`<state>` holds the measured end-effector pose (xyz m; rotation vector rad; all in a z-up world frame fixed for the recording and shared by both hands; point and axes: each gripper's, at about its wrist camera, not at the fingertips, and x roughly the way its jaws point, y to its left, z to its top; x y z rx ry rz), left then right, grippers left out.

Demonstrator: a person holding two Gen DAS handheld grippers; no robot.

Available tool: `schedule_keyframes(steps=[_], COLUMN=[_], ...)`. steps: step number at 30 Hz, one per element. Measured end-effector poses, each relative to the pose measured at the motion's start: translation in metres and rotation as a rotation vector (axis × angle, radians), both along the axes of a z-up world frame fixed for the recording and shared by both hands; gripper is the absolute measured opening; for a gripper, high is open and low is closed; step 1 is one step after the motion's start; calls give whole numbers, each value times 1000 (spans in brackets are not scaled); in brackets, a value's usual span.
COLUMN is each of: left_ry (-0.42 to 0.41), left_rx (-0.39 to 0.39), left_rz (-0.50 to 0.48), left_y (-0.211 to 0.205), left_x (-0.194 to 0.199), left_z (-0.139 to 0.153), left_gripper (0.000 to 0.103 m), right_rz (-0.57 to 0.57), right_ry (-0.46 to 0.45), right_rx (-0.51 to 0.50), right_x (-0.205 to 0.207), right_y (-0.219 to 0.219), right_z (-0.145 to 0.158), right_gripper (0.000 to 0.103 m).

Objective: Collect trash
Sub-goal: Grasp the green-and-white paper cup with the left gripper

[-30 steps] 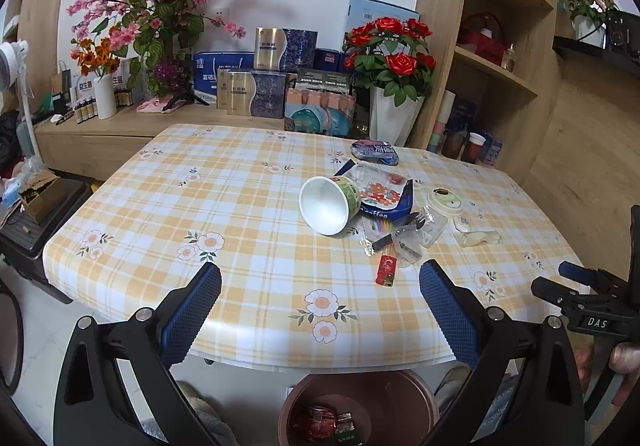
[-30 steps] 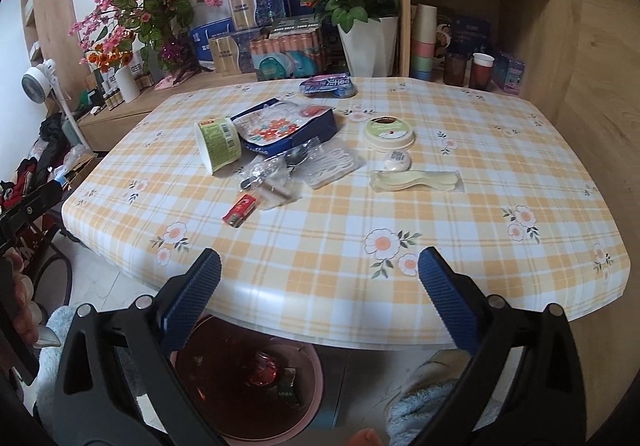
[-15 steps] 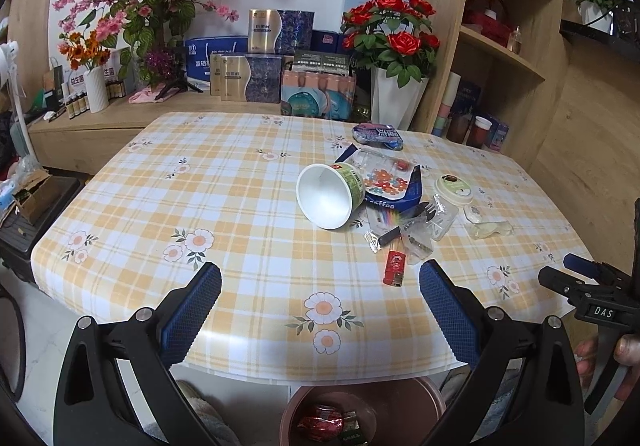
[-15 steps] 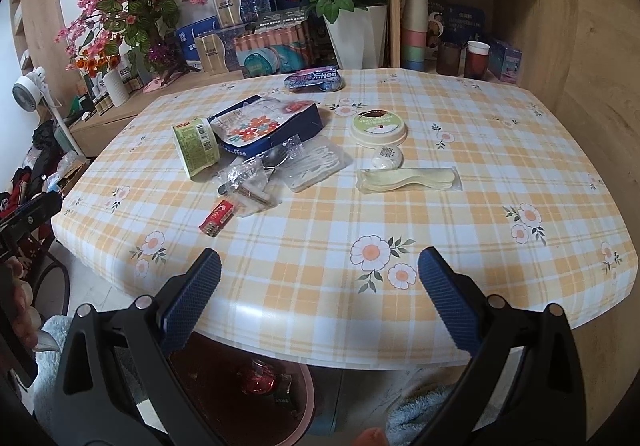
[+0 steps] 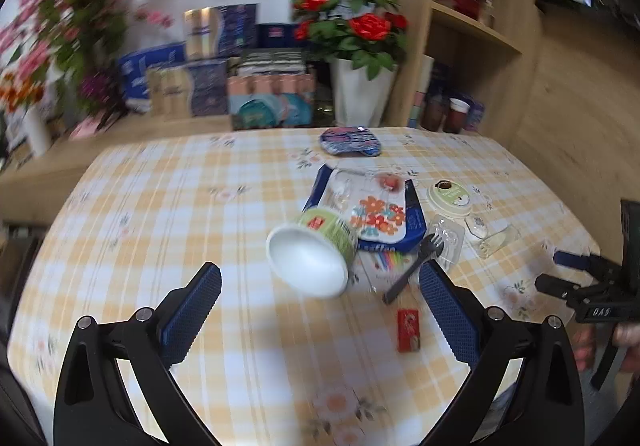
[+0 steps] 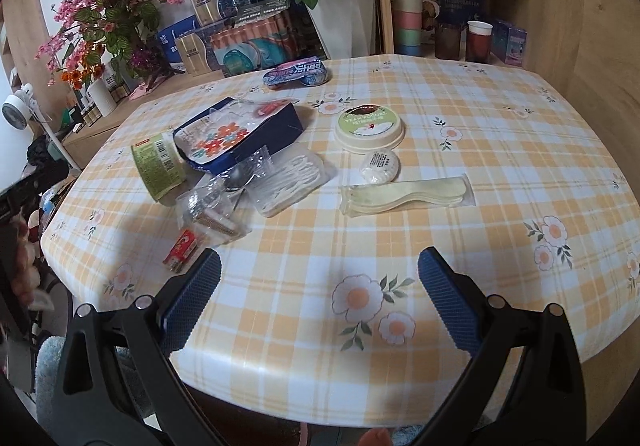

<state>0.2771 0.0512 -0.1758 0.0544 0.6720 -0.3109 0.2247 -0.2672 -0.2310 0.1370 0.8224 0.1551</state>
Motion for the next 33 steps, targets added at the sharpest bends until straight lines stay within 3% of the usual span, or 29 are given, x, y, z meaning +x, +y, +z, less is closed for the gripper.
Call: schedule_keyframes(steps=[4,7,11,16,22,29,33], left_ry=[14,70,215,317,379,398,376], left_rx=[128,191,136,135,146,133,73], left_rz=[-163,-198,-187,-204,-214,-198,-161], left_y=[-24,-33,-28,-28,-31,-26,-11], left_x=[44,80,122,133,132,128,118], left_z=[-12,-24,-39,-58,-75,-75,-69], left_gripper=[97,97,96,96,83,82,81], right_rz=[-7,-10,-17,-8,16,85,105], right_ry=[13,23,36,55,67,124,130], right_rx=[8,0,0,-17,-28,-45,-27], right_x=[14,22,28,35,38,43,46], right_y=[-3,-5,-8,-6,3,29,39], right_z=[-5,-8,-13,-19,-23,-33,-36], right_gripper=[97,97,97,97,97,97,97])
